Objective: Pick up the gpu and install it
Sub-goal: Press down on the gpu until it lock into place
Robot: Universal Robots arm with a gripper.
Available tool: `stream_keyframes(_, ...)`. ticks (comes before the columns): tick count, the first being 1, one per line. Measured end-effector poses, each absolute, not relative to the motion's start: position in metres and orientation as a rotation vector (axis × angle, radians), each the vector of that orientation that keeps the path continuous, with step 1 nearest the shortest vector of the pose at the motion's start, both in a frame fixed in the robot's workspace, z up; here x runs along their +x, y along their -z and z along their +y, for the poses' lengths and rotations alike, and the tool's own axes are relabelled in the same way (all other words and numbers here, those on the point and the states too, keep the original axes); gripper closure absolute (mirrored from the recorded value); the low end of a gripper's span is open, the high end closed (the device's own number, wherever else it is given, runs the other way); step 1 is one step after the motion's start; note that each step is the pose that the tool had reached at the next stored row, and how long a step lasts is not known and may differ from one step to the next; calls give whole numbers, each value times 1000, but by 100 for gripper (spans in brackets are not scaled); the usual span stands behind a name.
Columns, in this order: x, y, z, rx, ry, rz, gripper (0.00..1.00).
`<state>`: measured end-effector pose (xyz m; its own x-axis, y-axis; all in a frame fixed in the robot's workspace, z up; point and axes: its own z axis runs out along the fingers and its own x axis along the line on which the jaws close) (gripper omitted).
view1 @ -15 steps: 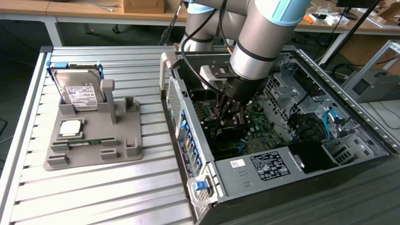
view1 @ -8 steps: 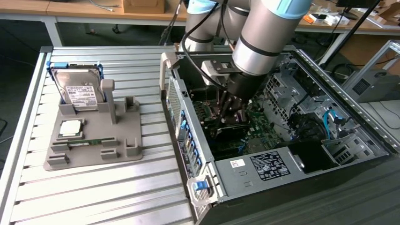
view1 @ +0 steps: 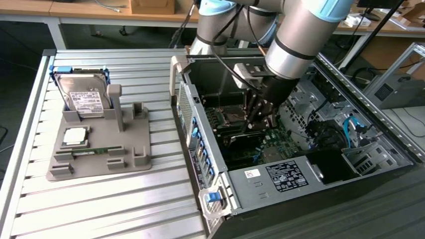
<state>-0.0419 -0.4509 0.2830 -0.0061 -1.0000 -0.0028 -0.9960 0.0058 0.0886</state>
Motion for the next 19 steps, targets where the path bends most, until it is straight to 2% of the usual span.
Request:
stream_keyframes(13, 7, -284, -451, 2154, 134, -2167, 89)
stream_keyframes(19, 10, -300, -451, 2154, 134, -2167, 89)
